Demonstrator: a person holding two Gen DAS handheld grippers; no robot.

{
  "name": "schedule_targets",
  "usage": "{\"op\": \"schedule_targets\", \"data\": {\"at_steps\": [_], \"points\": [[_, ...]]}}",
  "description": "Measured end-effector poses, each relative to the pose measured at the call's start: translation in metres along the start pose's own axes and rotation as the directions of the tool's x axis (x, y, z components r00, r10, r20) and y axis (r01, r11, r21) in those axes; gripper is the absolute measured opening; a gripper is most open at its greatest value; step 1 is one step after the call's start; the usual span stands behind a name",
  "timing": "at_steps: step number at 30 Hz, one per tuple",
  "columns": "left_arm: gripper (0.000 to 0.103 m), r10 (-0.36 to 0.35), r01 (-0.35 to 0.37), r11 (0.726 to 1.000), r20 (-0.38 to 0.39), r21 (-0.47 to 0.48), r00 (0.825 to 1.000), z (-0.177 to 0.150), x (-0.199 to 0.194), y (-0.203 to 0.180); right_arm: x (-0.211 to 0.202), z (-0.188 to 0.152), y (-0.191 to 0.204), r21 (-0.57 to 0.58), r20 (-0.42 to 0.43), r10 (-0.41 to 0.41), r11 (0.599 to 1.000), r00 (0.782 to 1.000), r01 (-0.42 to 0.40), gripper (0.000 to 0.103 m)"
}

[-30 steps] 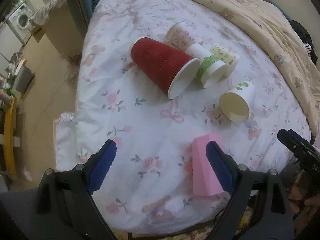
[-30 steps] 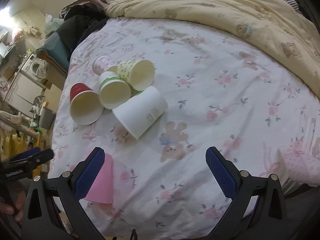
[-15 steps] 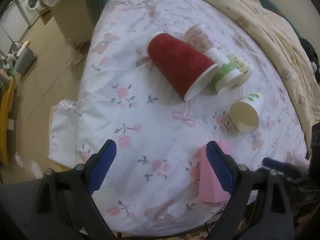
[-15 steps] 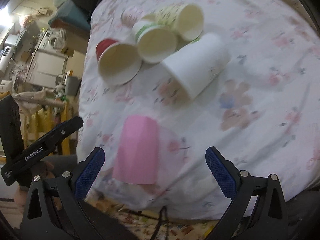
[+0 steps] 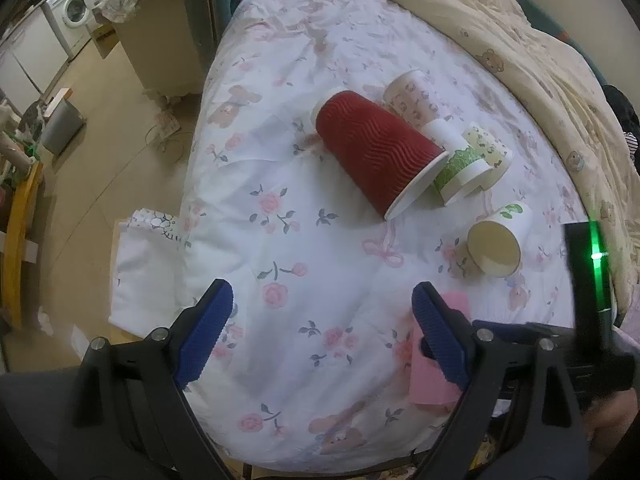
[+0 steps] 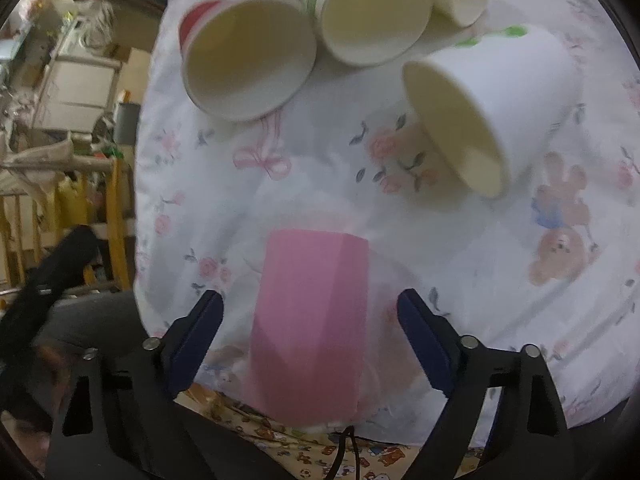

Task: Flip cup upside down
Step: 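Close the right tool around the pink cup's body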

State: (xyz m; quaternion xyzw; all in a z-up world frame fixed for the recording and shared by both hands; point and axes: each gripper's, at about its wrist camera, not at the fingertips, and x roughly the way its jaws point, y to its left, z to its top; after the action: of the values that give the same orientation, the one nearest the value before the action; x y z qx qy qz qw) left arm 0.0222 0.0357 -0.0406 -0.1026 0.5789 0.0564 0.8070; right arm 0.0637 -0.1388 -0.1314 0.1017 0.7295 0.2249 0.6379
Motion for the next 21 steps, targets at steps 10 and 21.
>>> {"op": "schedule_targets", "data": {"at_steps": [10,21], "points": [[0.089,0.003,-0.003,1.000,-0.011,0.003,1.000,0.000,0.002,0.002,0.016,0.000,-0.002,-0.011,-0.039,0.003,1.000,0.999,-0.003,0.063],[0.089,-0.015,0.015,1.000,0.001,-0.008,1.000,-0.005,0.006,0.000,-0.044,-0.017,0.003,-0.082,0.095,0.063,0.995,0.993,-0.056,0.062]]}}
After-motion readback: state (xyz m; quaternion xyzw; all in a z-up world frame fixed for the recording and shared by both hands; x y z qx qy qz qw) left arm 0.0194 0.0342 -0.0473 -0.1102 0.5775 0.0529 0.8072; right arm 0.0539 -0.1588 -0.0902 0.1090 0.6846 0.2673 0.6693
